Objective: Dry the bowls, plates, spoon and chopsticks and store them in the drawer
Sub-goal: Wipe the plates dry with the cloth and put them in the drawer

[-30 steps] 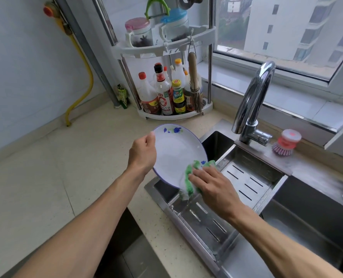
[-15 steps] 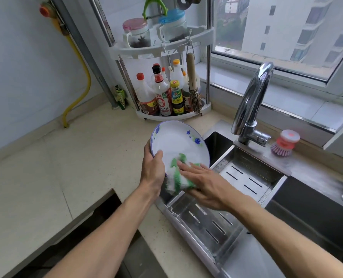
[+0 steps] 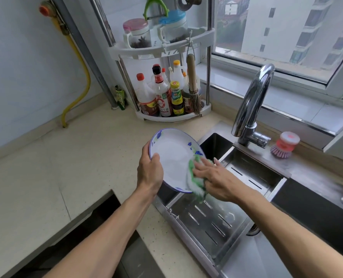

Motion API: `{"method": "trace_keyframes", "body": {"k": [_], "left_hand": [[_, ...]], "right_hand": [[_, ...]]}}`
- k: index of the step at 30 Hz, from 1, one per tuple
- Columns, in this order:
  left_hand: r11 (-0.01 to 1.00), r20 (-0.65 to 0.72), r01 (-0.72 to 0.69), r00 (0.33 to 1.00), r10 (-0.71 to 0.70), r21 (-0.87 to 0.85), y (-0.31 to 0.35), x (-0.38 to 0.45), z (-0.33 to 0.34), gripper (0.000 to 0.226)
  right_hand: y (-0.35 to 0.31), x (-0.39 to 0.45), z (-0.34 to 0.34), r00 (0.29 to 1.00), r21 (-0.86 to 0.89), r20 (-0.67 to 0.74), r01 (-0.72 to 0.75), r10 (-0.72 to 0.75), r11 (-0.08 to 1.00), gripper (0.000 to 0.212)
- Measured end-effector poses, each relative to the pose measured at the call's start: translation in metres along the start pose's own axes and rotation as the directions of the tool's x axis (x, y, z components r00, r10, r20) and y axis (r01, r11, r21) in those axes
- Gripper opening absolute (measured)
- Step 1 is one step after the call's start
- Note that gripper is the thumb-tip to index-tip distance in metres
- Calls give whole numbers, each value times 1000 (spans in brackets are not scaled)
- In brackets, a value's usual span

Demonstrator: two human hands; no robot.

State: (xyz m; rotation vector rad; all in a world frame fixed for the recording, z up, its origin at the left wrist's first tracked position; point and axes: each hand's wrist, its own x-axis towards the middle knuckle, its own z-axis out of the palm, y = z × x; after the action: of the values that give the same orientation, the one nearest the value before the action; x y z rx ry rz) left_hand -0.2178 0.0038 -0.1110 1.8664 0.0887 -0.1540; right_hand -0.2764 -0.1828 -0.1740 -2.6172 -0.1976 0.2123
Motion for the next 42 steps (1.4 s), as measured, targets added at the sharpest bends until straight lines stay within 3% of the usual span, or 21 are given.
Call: {"method": "trace_keyframes", "body": {"k": [4, 9, 11, 15, 17, 20, 22, 25, 29, 32, 34, 37, 40, 42], "left_hand": [[998, 190, 61, 980, -55, -25, 5, 3, -1, 35], [977, 373, 193, 917, -145, -93, -3, 6, -1, 30], [973, 390, 200, 910, -142, -113, -3, 7, -2, 30], [985, 358, 147, 928, -106, -88, 1, 13, -5, 29], [985, 369, 150, 923, -110, -81, 1, 15, -1, 29], [975, 387, 181, 914, -119, -128, 1, 15, 4, 29], [970, 363, 186, 924, -118, -158, 2, 17, 1, 34], [966, 371, 205, 919, -135, -158, 2, 16, -3, 44], [968, 388, 208, 911, -139, -142, 3, 14, 1, 39], [969, 390, 221, 906, -161, -113, 3, 16, -4, 42], [966, 390, 235, 904, -178, -103, -1, 14, -6, 45], [976, 394, 205, 905, -159, -77, -1, 10, 1, 39], [977, 285, 193, 945, -161, -90, -6, 16, 2, 43], [982, 229, 174, 961, -153, -73, -15, 25, 0, 62]], "right_hand": [[0, 14, -15, 998, -149, -36, -52, 47, 987, 77], [-33, 24, -19, 977, -159, -103, 170, -187, 973, 72], [-30, 24, -19, 972, -188, -115, 181, -205, 965, 70], [-10, 15, -19, 992, -211, -117, -61, 37, 976, 67], [-24, 17, -15, 986, -41, -143, -96, 89, 995, 65], [-65, 16, -9, 985, 278, -170, 82, -35, 957, 67], [-81, 4, -6, 975, 372, -148, 213, -169, 904, 73], [-67, 6, -4, 969, 292, -101, 246, -226, 924, 81], [-74, 19, -5, 982, 244, -189, 53, -7, 968, 74], [-81, 7, 1, 976, 311, -145, 201, -163, 929, 81], [-67, 8, 1, 974, 256, -108, 222, -200, 941, 83], [-61, 15, 5, 984, 259, -176, 26, 21, 966, 75], [-72, 5, 4, 977, 307, -171, 173, -125, 936, 72], [-69, -10, 1, 961, 313, -107, 275, -254, 909, 65]]}}
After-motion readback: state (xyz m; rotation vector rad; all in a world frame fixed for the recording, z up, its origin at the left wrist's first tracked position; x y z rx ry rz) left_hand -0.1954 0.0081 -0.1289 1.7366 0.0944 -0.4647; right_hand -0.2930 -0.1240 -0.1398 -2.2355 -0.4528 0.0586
